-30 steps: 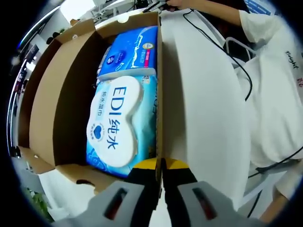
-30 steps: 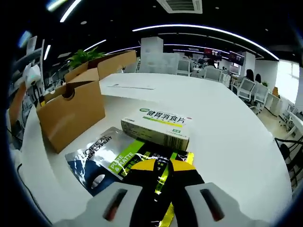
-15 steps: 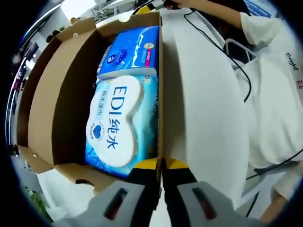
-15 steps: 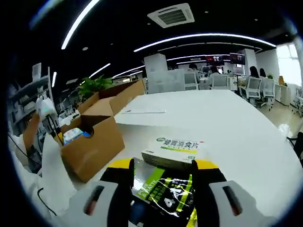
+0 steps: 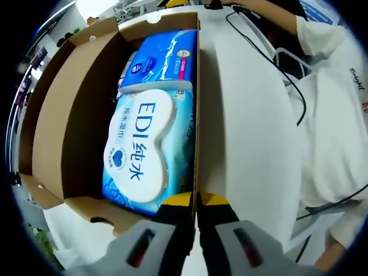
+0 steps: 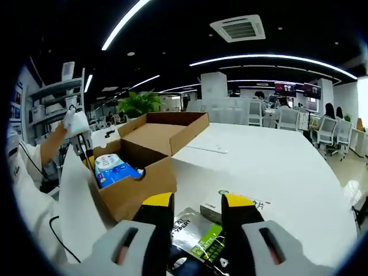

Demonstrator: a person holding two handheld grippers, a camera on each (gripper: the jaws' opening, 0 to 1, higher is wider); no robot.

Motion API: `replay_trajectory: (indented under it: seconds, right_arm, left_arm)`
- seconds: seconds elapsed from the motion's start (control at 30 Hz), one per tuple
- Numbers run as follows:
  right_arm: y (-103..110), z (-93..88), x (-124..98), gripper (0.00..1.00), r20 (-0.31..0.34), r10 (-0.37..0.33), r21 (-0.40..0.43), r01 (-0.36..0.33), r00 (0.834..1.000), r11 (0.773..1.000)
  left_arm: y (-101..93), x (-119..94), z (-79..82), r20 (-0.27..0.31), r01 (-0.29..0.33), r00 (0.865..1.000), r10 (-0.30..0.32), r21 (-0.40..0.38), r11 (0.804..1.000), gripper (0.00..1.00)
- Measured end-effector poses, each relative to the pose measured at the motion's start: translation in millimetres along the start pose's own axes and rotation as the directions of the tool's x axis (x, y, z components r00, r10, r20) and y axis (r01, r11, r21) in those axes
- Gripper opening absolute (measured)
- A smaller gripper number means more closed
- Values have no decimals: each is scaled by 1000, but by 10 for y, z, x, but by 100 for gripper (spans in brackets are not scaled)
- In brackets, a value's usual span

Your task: Operate the shoe box by opening the lid, removing the specified soft item, and placing it in the target area until the item is outside and the box remains undamaged.

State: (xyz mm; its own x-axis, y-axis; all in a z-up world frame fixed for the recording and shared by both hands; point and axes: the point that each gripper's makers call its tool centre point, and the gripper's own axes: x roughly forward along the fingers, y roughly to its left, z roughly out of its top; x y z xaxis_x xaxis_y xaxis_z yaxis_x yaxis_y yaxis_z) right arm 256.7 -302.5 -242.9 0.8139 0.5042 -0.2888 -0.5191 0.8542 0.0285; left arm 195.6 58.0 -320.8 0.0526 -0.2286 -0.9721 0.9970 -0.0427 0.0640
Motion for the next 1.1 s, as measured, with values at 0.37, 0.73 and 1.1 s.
replay_trajectory:
  seconds: [0.37,0.73,1.1]
  right_arm:
    - [317,282,-26,3,52,34,-114,-28,998,993]
    - [756,410,23,16,67,202,-100,-195,977,976]
    - [984,533,124,21,71,245,-134,-234,967,963]
  left_arm:
    - [13,-2,-5,-15,5,1000,-5,-15,1000,2]
    - [96,2,-2,-13,11,1000,-11,-23,1000,1]
    - [-7,7,-11,-17,10,1000,-11,-29,1000,2]
